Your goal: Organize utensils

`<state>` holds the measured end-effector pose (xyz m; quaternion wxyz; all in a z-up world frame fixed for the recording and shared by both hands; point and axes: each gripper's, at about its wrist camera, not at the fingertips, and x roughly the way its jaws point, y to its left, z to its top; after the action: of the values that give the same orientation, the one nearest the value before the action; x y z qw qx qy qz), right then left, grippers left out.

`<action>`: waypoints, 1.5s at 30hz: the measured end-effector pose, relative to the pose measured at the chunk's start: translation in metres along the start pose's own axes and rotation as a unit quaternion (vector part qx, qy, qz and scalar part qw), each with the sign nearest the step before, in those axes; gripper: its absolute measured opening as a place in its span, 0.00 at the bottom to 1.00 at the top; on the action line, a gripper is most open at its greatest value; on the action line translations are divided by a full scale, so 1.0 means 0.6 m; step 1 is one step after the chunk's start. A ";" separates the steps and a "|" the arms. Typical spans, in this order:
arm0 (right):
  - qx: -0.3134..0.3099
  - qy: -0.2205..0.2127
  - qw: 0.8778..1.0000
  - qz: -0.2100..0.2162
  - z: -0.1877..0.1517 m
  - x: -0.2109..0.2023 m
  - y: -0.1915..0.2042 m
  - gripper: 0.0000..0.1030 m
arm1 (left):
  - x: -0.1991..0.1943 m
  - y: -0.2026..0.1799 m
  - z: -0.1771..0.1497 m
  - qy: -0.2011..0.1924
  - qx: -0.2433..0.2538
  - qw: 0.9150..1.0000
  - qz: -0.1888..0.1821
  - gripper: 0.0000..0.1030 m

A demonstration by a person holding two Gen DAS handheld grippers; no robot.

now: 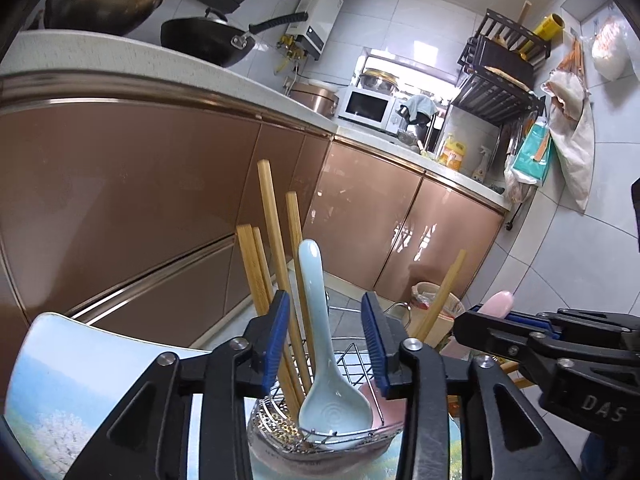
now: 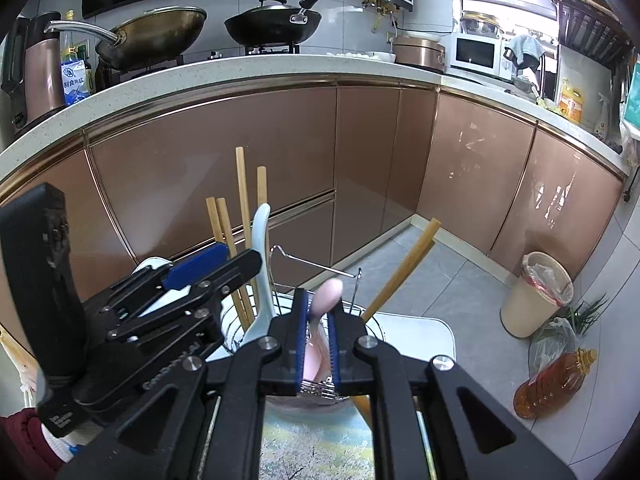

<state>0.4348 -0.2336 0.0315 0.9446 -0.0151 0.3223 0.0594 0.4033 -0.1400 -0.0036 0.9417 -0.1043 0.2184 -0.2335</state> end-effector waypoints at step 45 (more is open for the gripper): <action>0.024 -0.106 0.992 -0.058 -0.311 -0.330 0.118 0.65 | -0.492 -0.019 -0.143 -0.003 0.061 0.969 0.241 0.94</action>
<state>0.1578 -0.1962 0.0055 0.9753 -0.0043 0.2208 -0.0017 0.1246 -0.0145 0.0312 0.9754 0.0083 0.2198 -0.0127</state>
